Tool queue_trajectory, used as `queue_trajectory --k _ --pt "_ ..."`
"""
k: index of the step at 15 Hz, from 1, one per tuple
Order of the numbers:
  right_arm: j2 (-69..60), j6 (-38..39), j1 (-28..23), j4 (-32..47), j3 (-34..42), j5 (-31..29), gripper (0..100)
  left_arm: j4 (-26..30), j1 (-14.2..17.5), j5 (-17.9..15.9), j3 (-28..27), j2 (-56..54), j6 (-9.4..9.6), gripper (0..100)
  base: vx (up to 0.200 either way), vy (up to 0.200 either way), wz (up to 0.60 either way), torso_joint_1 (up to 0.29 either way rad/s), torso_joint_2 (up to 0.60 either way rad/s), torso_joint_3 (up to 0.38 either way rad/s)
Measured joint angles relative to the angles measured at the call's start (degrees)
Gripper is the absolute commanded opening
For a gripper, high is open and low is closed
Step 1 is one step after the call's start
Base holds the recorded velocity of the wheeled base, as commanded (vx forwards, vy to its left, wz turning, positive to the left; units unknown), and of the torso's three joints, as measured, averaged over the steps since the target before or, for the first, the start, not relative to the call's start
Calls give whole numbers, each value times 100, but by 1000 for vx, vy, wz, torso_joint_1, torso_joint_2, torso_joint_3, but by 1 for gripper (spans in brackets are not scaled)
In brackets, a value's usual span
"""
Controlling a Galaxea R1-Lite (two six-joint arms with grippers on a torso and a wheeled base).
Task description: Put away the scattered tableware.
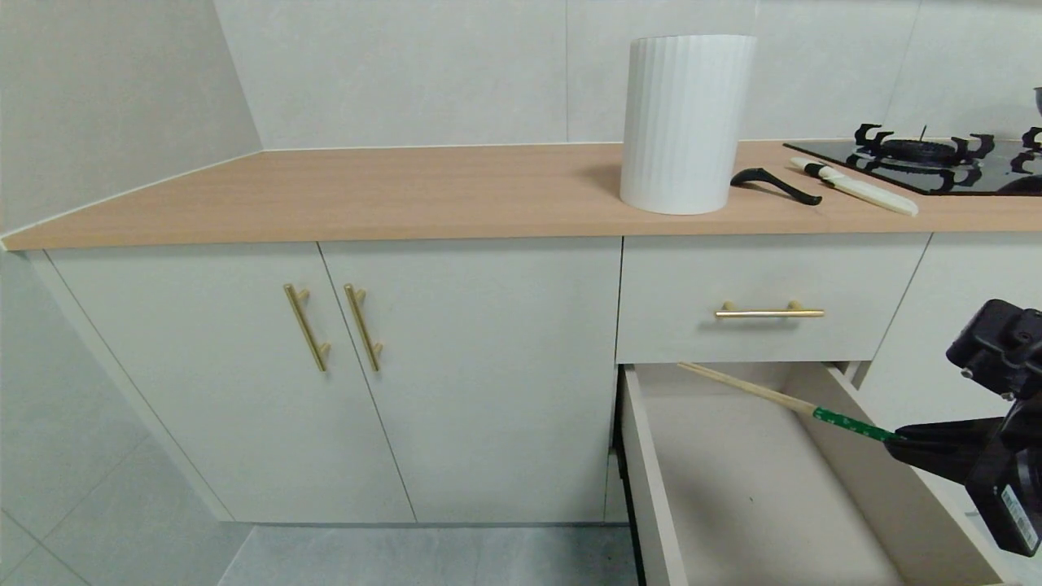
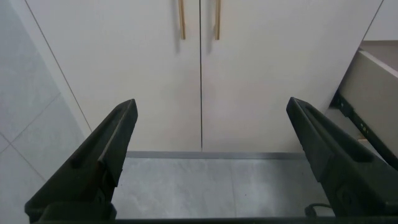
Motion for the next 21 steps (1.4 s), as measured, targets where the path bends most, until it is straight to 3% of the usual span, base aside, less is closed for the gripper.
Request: queue_trajectory --k 8,11,15,21 --pt "1067 137 -179 -20 -41 -251 0 -2 -2 -2 0 2 0 100 0 0 0 0 0 0" --pt "1687 870 -416 -216 -269 -246 0 0 0 0 0 2 0 100 0 0 0 0 0 0" --pt "2558 1368 -483 -1414 -284 -282 0 0 0 0 0 2 0 100 0 0 0 0 0 0" --pt "3864 2823 -301 -1545 -906 -256 0 0 2 0 0 2 0 100 0 0 0 0 0 0"
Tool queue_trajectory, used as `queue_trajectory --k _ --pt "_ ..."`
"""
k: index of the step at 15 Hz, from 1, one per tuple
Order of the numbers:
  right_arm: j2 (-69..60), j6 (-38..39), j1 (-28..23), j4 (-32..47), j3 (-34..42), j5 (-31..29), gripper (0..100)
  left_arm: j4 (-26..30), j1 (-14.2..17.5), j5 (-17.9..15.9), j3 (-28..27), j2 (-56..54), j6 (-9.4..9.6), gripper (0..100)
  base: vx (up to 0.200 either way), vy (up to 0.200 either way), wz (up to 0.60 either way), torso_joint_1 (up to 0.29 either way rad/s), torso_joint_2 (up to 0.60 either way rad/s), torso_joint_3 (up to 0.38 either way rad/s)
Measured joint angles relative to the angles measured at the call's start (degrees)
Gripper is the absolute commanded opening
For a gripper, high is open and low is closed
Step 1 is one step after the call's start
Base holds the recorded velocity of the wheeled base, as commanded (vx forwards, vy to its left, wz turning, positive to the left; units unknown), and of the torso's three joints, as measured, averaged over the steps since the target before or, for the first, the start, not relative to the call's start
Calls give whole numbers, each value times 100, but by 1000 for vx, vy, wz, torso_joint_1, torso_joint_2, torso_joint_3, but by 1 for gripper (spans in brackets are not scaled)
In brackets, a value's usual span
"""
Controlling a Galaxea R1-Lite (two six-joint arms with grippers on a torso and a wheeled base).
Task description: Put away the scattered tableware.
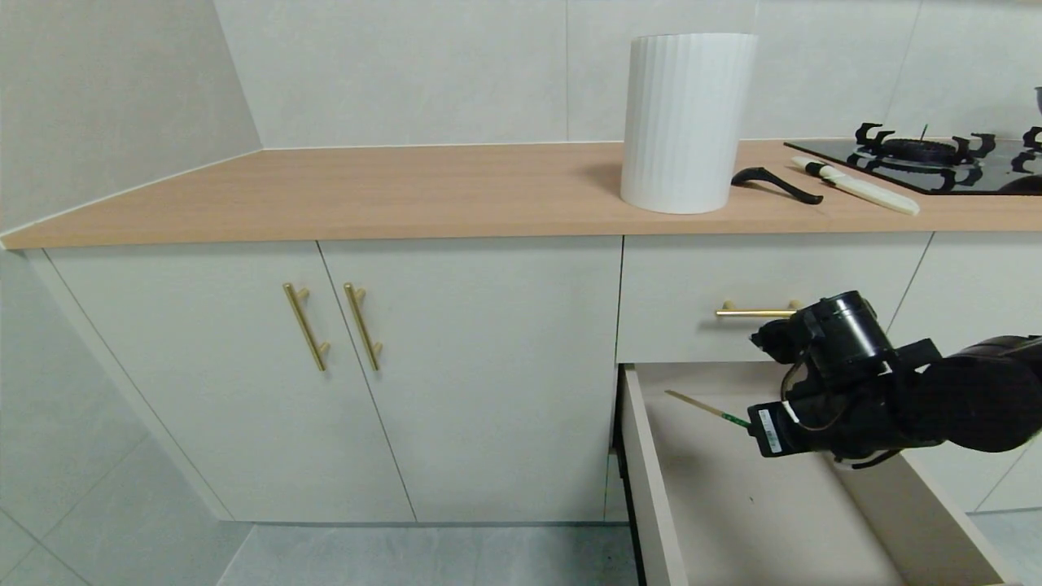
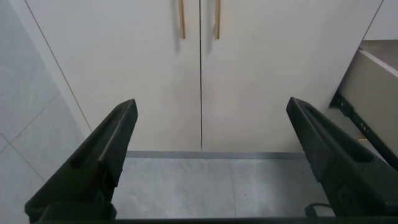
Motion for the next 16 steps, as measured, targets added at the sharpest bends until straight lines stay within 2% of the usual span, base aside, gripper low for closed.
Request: queue_trajectory --k 4,10,16 --pt "686 405 20 -66 -340 -41 0 0 -2 0 0 0 0 100 0 0 0 0 0 0" --pt "1481 388 127 -167 -369 -89 0 0 -2 0 0 0 0 100 0 0 0 0 0 0" --pt "2255 413 463 -173 -364 -425 0 0 -2 0 0 0 0 100 0 0 0 0 0 0"
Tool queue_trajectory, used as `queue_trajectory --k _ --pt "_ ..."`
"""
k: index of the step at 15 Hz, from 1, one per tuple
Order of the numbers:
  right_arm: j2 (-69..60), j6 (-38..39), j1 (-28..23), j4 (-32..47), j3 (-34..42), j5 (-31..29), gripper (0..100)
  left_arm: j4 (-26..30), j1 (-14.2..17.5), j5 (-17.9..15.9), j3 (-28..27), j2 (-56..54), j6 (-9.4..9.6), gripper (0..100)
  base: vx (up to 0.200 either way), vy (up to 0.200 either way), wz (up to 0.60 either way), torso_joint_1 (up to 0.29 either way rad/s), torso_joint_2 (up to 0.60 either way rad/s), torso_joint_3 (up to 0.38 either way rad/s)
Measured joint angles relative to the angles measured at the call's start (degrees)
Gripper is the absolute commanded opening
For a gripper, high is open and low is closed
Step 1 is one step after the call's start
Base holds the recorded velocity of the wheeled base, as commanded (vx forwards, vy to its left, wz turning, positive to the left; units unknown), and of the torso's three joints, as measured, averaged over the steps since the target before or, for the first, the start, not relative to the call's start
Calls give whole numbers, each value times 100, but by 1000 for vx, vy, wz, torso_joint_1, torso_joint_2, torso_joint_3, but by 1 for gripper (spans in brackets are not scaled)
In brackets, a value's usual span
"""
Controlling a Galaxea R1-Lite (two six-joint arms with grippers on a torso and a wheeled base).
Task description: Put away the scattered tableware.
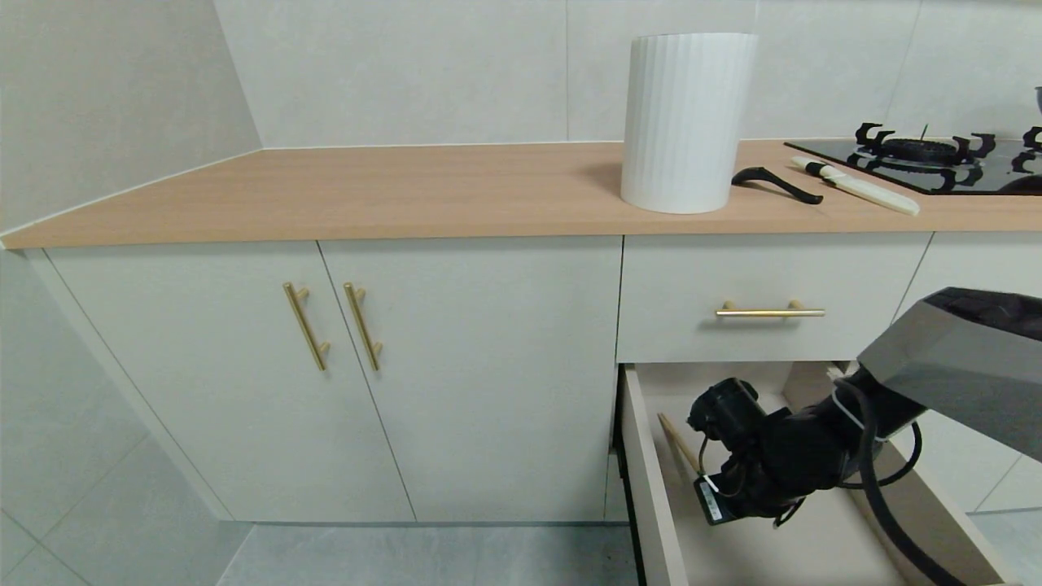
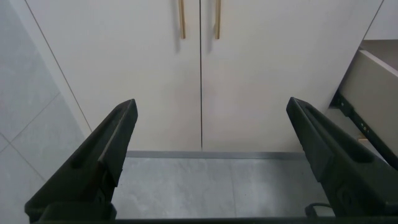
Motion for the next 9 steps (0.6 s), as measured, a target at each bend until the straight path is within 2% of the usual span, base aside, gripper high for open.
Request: queue_trajectory --k 9 --pt "386 40 -16 -435 -41 -156 0 0 -2 -2 0 0 0 100 0 0 0 0 0 0"
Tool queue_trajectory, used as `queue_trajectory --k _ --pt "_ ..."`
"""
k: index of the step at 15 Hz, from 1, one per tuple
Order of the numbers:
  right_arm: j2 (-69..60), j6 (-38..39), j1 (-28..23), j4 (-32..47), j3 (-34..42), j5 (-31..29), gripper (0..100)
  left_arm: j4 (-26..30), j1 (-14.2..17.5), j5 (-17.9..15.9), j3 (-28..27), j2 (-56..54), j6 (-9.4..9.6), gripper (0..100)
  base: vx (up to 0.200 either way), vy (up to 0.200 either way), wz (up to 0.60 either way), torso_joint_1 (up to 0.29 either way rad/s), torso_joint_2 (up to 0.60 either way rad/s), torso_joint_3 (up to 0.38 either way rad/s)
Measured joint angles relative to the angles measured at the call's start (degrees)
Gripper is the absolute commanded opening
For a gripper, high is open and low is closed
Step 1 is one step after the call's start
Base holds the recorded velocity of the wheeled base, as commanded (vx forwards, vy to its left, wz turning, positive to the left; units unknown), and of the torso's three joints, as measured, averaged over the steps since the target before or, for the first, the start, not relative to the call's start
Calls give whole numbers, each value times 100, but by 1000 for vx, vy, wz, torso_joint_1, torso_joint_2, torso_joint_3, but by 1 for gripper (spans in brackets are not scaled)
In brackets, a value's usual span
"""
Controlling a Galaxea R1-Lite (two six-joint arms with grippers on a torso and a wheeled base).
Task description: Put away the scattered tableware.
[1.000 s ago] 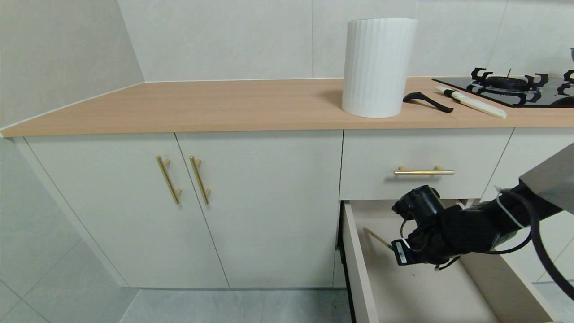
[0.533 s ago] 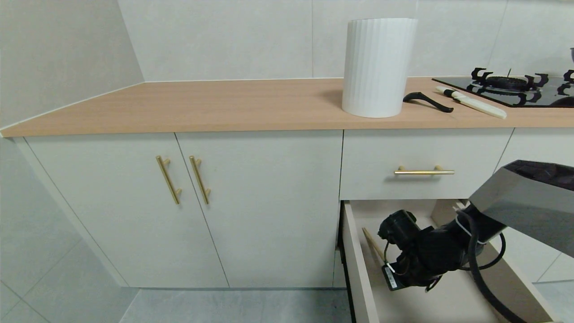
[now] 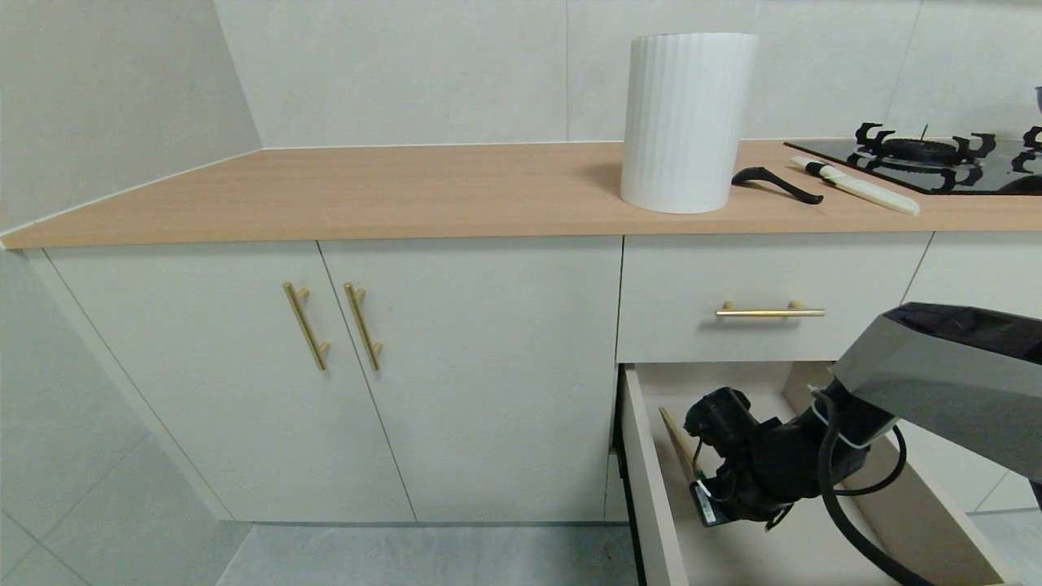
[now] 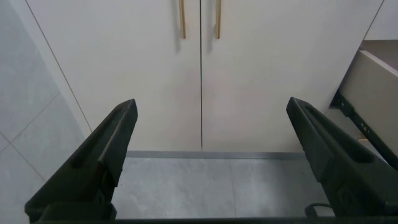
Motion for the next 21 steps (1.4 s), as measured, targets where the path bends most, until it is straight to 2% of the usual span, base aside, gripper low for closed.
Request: queue_trajectory --k 1,2,12,17,21 --pt "16 12 -2 -27 0 -16 0 0 0 2 0 0 0 100 0 0 0 0 0 0" --pt "32 17 -4 -38 0 -44 100 0 0 2 0 0 0 100 0 0 0 0 0 0" --pt "-61 23 2 -93 66 -222 100 0 5 0 0 0 0 100 0 0 0 0 0 0" --pt "-880 -68 -171 -1011 592 -438 100 0 0 0 0 0 0 100 0 0 0 0 0 0" --pt "-1840 -268 -397 -1167 805 -533 100 0 2 2 0 0 0 100 0 0 0 0 0 0"
